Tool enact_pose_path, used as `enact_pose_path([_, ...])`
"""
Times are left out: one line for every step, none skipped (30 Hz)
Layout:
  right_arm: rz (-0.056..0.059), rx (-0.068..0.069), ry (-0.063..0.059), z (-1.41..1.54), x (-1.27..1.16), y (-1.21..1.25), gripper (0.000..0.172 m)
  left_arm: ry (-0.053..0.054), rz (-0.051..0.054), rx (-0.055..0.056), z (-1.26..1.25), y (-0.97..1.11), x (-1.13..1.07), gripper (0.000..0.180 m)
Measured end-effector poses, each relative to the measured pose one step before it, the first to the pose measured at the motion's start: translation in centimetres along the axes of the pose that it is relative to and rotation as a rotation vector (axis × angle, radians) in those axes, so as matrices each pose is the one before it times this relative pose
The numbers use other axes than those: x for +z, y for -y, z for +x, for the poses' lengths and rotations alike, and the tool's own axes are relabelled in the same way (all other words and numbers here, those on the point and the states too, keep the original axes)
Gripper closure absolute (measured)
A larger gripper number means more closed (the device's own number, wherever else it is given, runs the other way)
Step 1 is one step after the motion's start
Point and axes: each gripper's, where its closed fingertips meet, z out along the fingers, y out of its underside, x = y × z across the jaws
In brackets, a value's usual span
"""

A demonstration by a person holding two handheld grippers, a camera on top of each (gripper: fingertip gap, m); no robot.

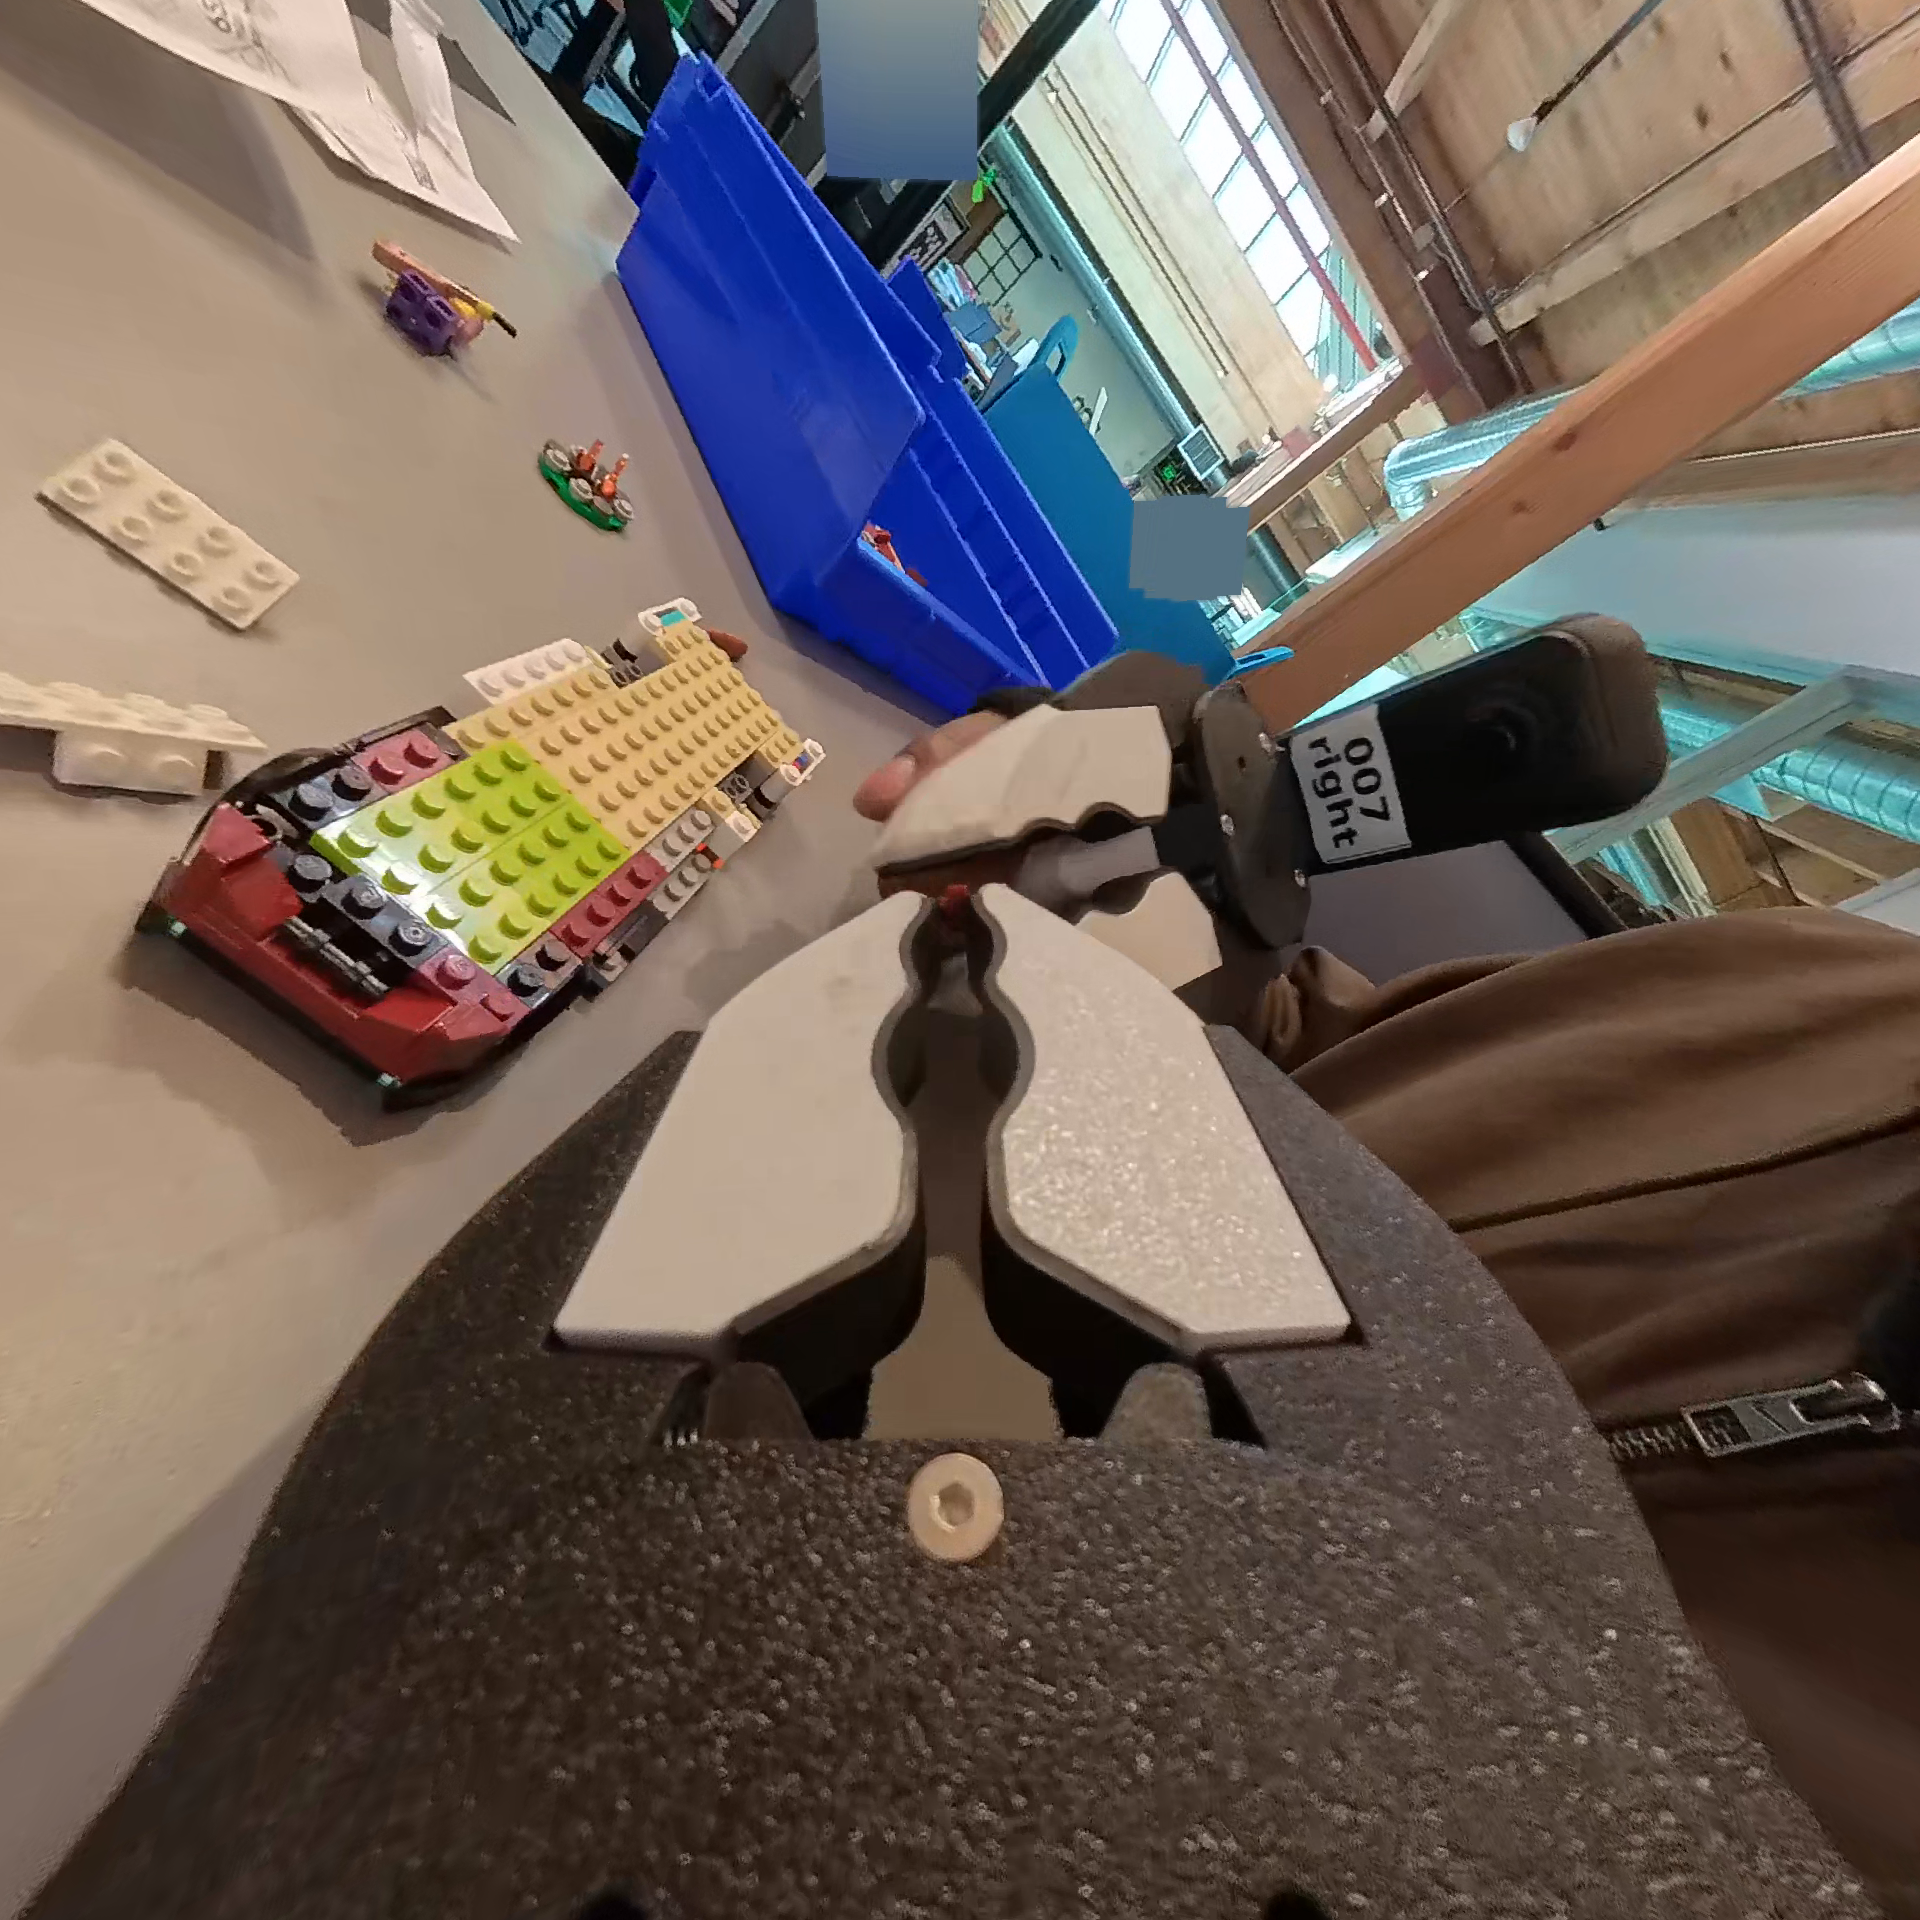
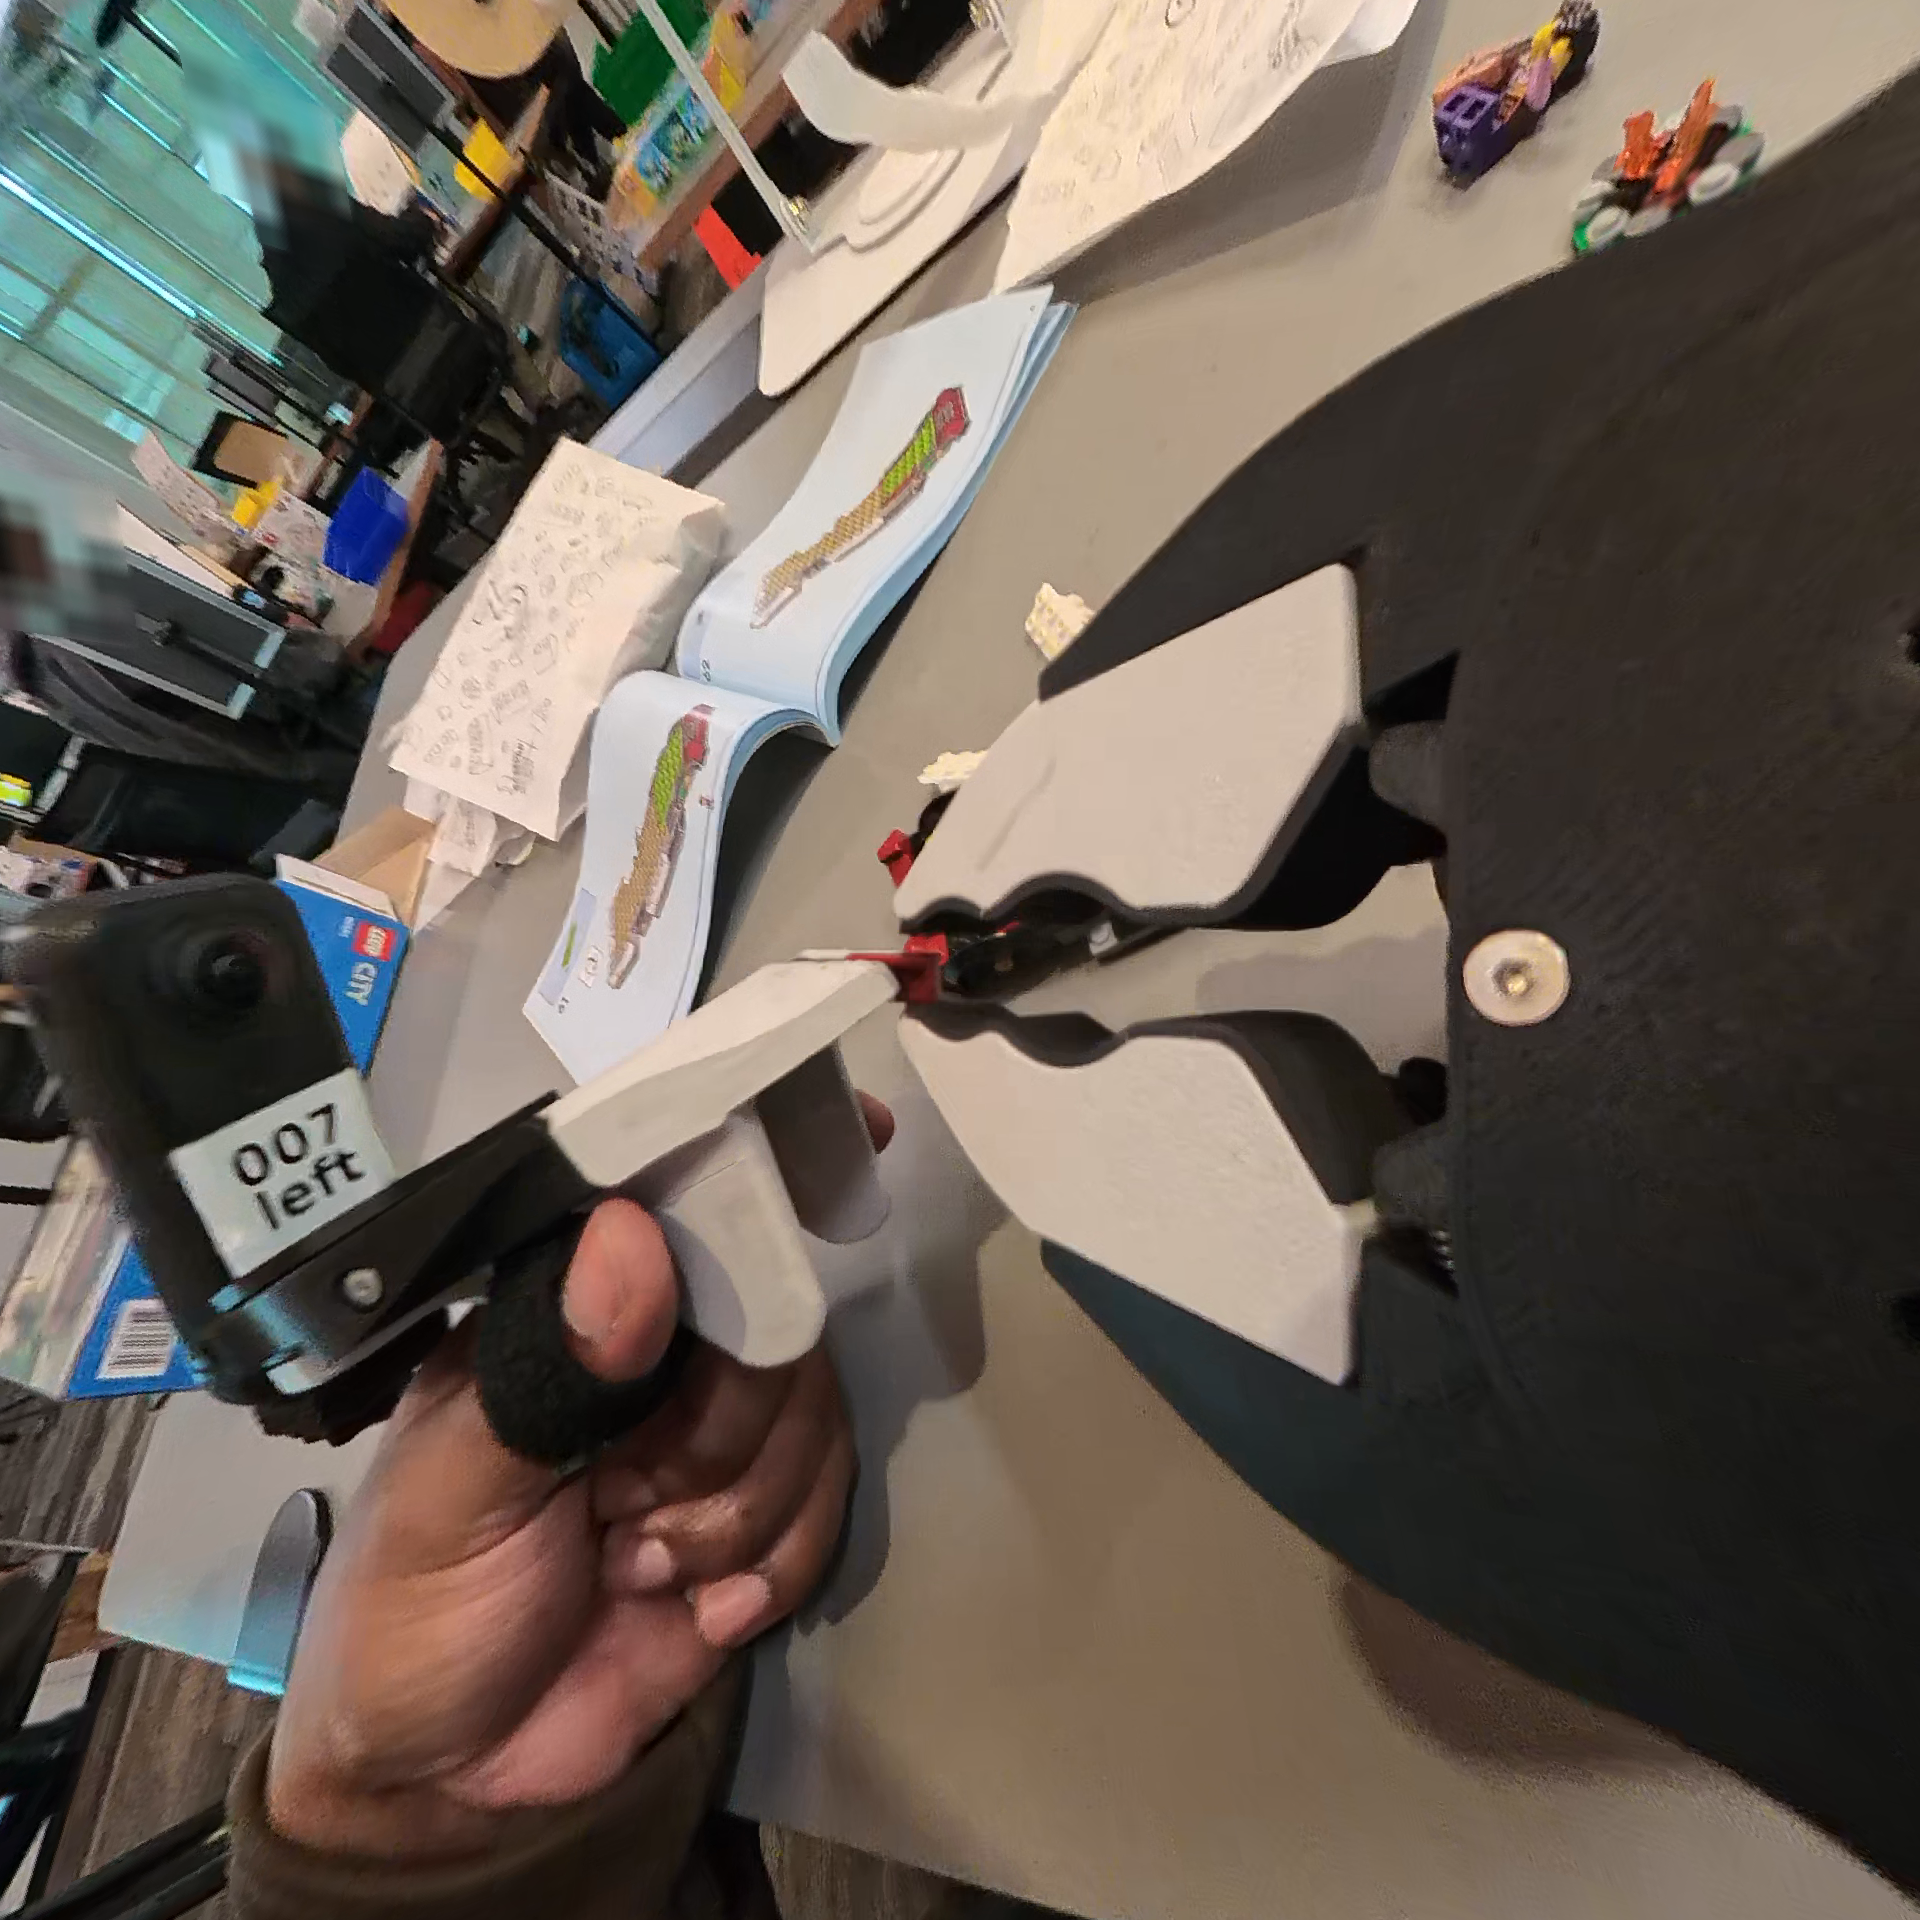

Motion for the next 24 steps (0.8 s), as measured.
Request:
enact_pose_path([0.0173, -0.0076, -0.0012, -0.007, -0.147, 0.273, 0.164, 0.005, 0.0059, -0.0018, -0.099, 0.036, 0.018, 0.176])
enact_pose_path([0.0088, -0.0006, 0.0, 0.019, -0.077, 0.153, 0.164, -0.0081, 0.0072, -0.0013, 0.126, 0.117, -0.029, 0.176])
enact_pose_path([0.001, 0.0026, 0.0008, 0.033, -0.014, 0.04, 0.164, -0.0025, 0.0015, 0.0006, 0.063, 0.04, 0.001, 0.176])
enact_pose_path([-0.0006, 0.0029, -0.0005, 0.051, -0.028, 0.028, 0.164, 0.004, 0.0035, 0.0078, 0.0, 0.045, 0.018, 0.176])
enact_pose_path([0.0022, 0.003, -0.0068, 0.145, -0.099, 0.076, 0.164, 0.0025, 0.0076, 0.0114, 0.052, 0.106, 0.007, 0.176])
enact_pose_path([0.0032, 0.0029, -0.0195, 0.378, -0.199, 0.11, 0.164, 0.0033, 0.0152, 0.0165, 0.076, 0.252, -0.094, 0.175])
enact_pose_path([0.0014, 0.0055, -0.0309, 0.656, -0.339, 0.087, 0.164, 0.0108, 0.0217, 0.025, 0.003, 0.433, -0.261, 0.173])
enact_pose_path([-0.007, 0.0103, -0.052, 1.131, -0.51, -0.046, 0.163, 0.0173, 0.0292, 0.0365, -0.044, 0.641, -0.434, 0.17])
enact_pose_path([-0.0213, 0.0148, -0.0816, 1.824, -0.713, -0.288, 0.163, 0.0216, 0.0366, 0.0464, -0.056, 0.864, -0.63, 0.167])
enact_pose_path([-0.0296, 0.0195, -0.1015, 2.443, -0.938, -0.475, 0.163, 0.0305, 0.0429, 0.0538, -0.141, 1.076, -0.794, 0.163])
enact_pose_path([-0.0419, 0.0451, -0.1358, 3.328, -1.187, -0.771, 0.163, 0.0404, 0.0474, 0.0646, -0.261, 1.265, -0.96, 0.159])
enact_pose_path([-0.0561, 0.0824, -0.155, 4.004, -1.297, -1.115, 0.163, 0.0597, 0.0567, 0.0741, -0.531, 1.539, -1.123, 0.156])
enact_pose_path([-0.0526, 0.1027, -0.1306, 3.972, -1.149, -1.177, 0.163, 0.0731, 0.0647, 0.0792, -0.764, 1.728, -1.261, 0.153])
enact_pose_path([-0.046, 0.1001, -0.0952, 3.574, -0.855, -1.112, 0.163, 0.0661, 0.0614, 0.0809, -0.788, 1.727, -1.199, 0.151])
enact_pose_path([-0.0421, 0.0741, -0.0724, 3.115, -0.538, -1.0, 0.163, 0.0478, 0.0481, 0.0716, -0.748, 1.531, -1.003, 0.15])
enact_pose_path([-0.0431, 0.0374, -0.064, 2.676, -0.215, -0.966, 0.163, 0.0341, 0.0292, 0.0545, -0.732, 1.215, -0.747, 0.147])
enact_pose_path([-0.0499, 0.0124, -0.049, 2.075, 0.071, -1.018, 0.16, 0.0211, 0.0105, 0.04, -0.686, 0.774, -0.462, 0.143])
enact_pose_path([-0.0466, 0.006, -0.0206, 1.301, 0.243, -0.9, 0.146, 0.0083, -0.0102, 0.0272, -0.572, 0.305, -0.174, 0.136])
enact_pose_path([-0.0329, 0.0069, 0.0081, 0.58, 0.236, -0.668, 0.14, -0.0009, -0.02, 0.0155, -0.412, -0.006, 0.025, 0.129])
enact_pose_path([-0.0138, 0.0086, 0.0201, 0.147, 0.13, -0.375, 0.137, -0.001, -0.0181, 0.0102, -0.301, -0.11, 0.137, 0.12])
enact_pose_path([-0.0041, 0.0049, 0.0174, -0.027, 0.019, -0.192, 0.134, -0.0145, -0.0159, 0.0109, 0.023, -0.184, 0.227, 0.113])
enact_pose_path([-0.0003, -0.0036, 0.0131, -0.183, -0.049, -0.106, 0.131, -0.014, -0.0139, 0.0071, 0.129, -0.209, 0.262, 0.107])
enact_pose_path([0.0075, -0.0094, 0.0108, -0.344, -0.126, 0.031, 0.13, -0.0175, -0.008, 0.0051, 0.295, -0.148, 0.243, 0.104])
enact_pose_path([0.0166, -0.0127, 0.0219, -0.714, -0.188, 0.149, 0.129, -0.025, 0.0042, 0.0036, 0.537, 0.003, 0.194, 0.103])
